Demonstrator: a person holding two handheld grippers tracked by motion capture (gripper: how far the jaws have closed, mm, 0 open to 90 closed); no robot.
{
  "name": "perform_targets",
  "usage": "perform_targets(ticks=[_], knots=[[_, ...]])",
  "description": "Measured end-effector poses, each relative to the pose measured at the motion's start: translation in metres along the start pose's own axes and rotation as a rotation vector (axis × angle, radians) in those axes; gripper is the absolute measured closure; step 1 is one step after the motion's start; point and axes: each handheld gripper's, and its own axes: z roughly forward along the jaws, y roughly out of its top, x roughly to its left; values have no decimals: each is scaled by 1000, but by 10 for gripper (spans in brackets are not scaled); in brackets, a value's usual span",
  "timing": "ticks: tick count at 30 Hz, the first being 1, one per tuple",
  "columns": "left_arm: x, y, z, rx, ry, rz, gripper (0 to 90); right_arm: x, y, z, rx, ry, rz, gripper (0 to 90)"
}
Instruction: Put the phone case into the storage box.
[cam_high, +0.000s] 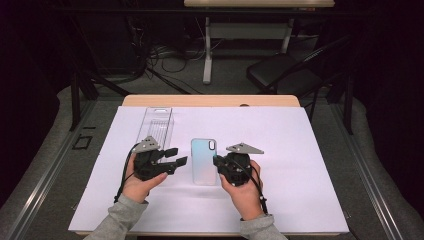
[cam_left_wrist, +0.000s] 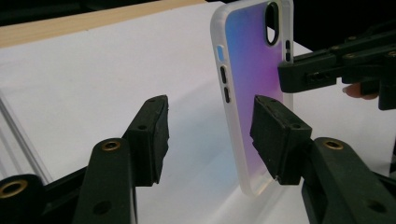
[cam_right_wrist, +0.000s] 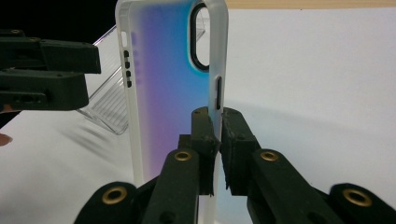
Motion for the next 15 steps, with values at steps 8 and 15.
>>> perform_targets(ticks=[8, 15], knots=[[-1, 2, -4, -19, 33, -7, 480, 7, -3, 6, -3, 12, 17, 845], [-2, 3, -5, -8, 71, 15, 483, 12, -7, 11, 4, 11, 9, 845]])
